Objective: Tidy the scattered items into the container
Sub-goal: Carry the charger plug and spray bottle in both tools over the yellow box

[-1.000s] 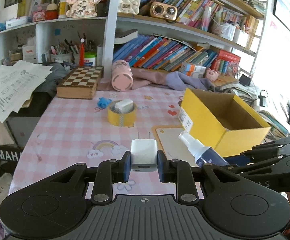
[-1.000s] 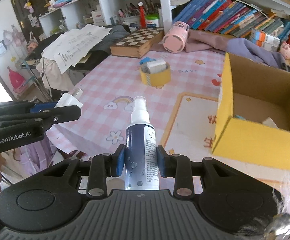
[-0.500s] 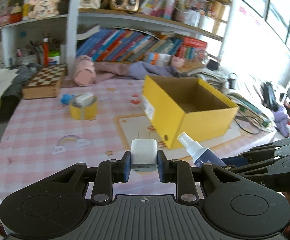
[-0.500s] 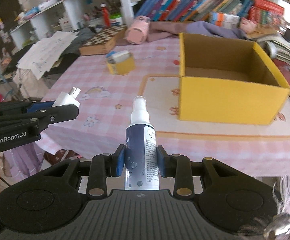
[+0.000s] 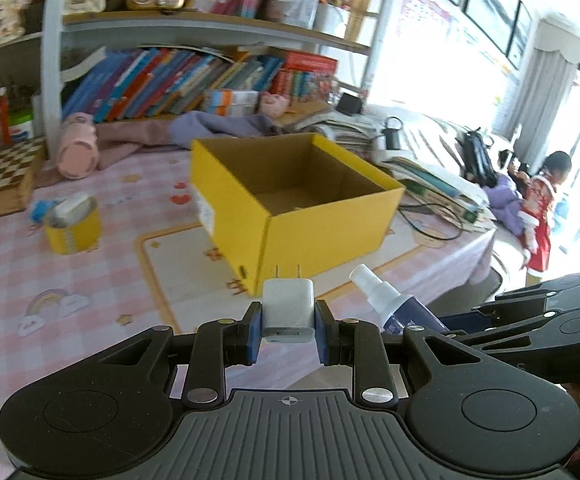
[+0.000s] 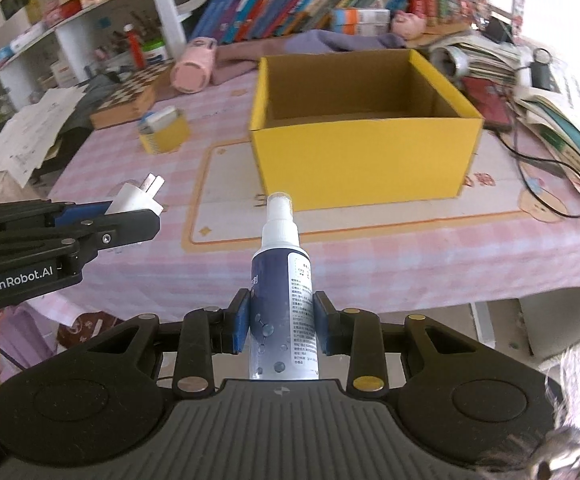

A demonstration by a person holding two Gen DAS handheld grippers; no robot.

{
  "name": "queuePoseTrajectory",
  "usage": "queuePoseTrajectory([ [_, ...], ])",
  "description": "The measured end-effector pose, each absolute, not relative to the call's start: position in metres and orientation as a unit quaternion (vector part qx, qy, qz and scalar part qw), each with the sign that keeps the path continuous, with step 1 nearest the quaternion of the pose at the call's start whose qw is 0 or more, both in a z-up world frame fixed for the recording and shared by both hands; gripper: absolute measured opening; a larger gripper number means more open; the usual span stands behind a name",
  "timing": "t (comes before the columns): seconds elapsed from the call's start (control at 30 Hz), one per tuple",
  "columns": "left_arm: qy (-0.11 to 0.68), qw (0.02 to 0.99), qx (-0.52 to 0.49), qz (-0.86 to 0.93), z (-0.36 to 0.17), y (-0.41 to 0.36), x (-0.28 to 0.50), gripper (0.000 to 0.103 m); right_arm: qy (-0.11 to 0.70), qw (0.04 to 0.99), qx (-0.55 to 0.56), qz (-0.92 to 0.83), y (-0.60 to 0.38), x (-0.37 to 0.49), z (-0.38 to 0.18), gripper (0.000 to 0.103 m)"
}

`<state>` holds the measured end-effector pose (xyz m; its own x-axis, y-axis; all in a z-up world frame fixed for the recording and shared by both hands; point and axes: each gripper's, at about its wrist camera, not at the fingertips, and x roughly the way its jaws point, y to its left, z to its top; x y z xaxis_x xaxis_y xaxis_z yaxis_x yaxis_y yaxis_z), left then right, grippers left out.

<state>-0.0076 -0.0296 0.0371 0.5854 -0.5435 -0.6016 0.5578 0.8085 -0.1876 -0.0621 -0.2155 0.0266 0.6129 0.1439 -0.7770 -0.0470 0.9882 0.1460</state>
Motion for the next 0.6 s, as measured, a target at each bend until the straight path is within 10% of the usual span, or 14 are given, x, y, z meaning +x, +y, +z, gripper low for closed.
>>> queuePoseTrajectory([
  [0.6,0.332,0.872,0.037,-0.357,0.037,-0.075,0.015,0.025,0.431,0.899,0.078,0.014,-0.253,-0.05,0.027,0.031],
])
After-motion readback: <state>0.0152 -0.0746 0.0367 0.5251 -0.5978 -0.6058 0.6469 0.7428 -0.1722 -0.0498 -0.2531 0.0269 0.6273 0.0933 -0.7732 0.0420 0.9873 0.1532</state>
